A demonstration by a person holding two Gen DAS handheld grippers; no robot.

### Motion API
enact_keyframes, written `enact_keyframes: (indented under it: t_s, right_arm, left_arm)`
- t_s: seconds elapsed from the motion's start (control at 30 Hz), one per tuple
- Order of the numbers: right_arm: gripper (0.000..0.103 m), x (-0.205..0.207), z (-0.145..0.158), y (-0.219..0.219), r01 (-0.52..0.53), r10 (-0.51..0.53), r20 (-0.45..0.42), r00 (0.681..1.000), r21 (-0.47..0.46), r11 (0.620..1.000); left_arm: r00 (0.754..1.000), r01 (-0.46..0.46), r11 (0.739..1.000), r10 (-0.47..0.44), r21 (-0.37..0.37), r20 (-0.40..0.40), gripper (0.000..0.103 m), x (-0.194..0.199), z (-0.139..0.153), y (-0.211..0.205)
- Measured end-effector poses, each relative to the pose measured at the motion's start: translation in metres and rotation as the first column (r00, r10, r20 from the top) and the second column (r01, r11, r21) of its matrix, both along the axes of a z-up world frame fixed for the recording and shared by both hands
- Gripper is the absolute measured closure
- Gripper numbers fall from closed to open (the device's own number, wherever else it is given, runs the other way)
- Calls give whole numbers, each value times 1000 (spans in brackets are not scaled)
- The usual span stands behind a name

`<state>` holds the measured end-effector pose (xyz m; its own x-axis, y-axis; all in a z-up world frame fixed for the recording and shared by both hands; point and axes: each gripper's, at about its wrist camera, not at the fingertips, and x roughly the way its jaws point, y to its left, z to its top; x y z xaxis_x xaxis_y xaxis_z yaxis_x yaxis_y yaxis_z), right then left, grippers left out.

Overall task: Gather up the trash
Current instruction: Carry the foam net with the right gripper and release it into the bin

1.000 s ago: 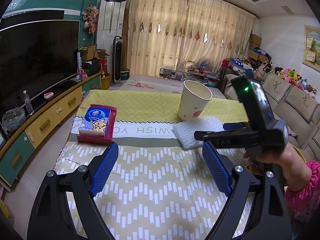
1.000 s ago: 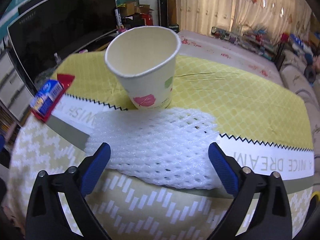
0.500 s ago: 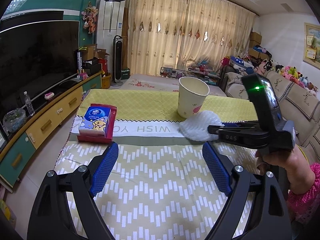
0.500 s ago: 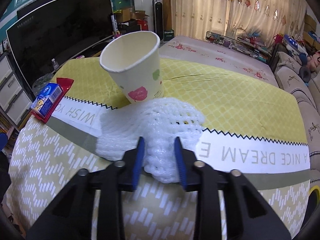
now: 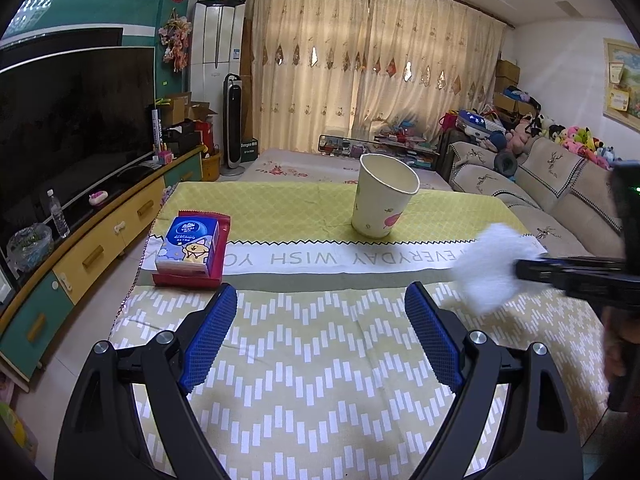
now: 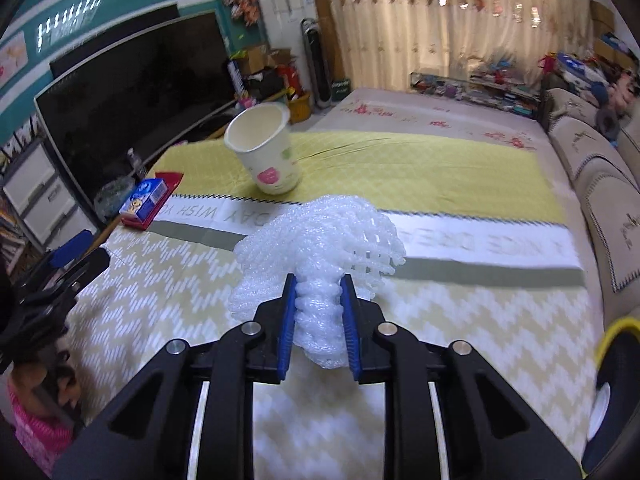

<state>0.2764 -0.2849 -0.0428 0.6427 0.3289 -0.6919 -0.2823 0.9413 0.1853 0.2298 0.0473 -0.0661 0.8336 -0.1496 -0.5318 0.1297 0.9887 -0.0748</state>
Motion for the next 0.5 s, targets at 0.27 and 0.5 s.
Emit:
enact_keyframes:
  t_s: [0.27,0.5]
  right_arm:
    - [82,-51,12,-106,240,-242,68,968,26,970]
    - [82,-81,4,-215,496,-496,67,866,15,868]
  left_arm:
    - [1000,10,999,-11,32,6,18,-2,1,-8]
    - [1000,17,999,-17,30,4,18,-2,0,-9]
